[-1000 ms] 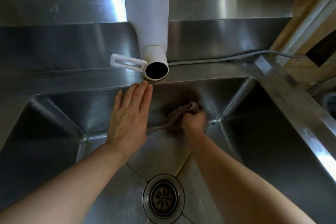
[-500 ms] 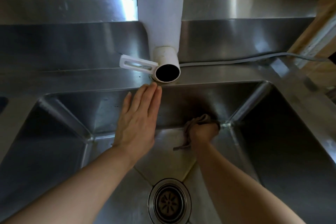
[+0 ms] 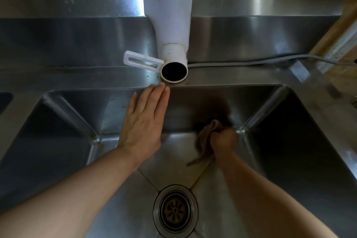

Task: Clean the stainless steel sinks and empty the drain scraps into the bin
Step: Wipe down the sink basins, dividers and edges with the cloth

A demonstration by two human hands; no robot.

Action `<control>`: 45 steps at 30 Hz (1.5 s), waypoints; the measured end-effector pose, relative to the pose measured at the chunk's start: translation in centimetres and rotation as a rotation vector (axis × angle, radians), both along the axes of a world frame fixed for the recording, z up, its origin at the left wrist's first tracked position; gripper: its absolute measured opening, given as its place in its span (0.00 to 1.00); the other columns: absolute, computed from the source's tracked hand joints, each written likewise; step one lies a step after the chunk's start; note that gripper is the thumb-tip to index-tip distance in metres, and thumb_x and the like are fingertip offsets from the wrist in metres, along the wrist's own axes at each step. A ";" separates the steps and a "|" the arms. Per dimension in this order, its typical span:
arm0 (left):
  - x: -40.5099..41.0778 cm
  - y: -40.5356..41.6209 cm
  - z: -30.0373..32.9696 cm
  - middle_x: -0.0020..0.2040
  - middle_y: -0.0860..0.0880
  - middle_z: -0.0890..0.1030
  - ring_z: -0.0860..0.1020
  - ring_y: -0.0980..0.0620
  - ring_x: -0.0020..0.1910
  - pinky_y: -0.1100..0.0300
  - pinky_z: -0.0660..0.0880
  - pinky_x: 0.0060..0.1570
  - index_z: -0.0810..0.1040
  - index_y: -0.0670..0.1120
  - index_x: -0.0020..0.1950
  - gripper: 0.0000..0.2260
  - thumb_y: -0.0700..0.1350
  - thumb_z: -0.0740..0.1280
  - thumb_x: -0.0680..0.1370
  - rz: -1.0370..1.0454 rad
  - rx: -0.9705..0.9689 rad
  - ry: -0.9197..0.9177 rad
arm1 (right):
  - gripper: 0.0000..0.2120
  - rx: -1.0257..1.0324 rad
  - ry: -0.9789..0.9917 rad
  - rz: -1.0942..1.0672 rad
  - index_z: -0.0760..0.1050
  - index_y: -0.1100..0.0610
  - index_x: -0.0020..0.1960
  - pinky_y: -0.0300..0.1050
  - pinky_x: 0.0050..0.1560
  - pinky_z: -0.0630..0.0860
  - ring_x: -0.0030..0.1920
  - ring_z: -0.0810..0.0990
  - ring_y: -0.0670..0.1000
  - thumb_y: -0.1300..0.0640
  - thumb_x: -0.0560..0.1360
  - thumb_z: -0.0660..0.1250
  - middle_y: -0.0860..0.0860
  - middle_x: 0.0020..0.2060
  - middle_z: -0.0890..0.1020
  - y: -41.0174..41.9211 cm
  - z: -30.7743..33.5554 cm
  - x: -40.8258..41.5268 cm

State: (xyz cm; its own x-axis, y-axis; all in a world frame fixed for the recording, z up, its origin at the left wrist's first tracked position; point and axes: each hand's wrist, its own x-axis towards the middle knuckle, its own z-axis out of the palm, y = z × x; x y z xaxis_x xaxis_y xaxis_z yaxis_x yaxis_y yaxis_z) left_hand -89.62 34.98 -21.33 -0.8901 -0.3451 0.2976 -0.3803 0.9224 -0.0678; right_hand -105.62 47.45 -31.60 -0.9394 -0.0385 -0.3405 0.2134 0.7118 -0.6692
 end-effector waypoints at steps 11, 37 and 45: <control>0.3 -0.3 0.7 0.72 0.42 0.64 0.62 0.43 0.70 0.40 0.62 0.66 0.63 0.37 0.73 0.45 0.37 0.71 0.56 -0.041 0.007 -0.041 | 0.20 0.198 -0.059 0.022 0.65 0.65 0.68 0.48 0.69 0.63 0.68 0.68 0.60 0.54 0.80 0.58 0.62 0.67 0.69 -3.4 0.9 2.0; 10.3 -8.4 7.3 0.78 0.47 0.48 0.51 0.47 0.76 0.43 0.47 0.72 0.44 0.44 0.78 0.40 0.38 0.65 0.72 0.123 0.121 -0.301 | 0.07 -0.650 -0.061 -0.136 0.71 0.57 0.49 0.50 0.56 0.75 0.49 0.77 0.54 0.64 0.74 0.67 0.55 0.45 0.78 -10.2 12.7 10.8; 10.0 -8.6 5.8 0.78 0.46 0.46 0.49 0.46 0.76 0.44 0.48 0.72 0.41 0.43 0.78 0.45 0.46 0.69 0.73 0.126 0.070 -0.273 | 0.05 -0.304 -0.132 -0.141 0.76 0.63 0.50 0.53 0.55 0.76 0.53 0.79 0.62 0.65 0.75 0.65 0.65 0.50 0.81 -11.6 4.0 11.0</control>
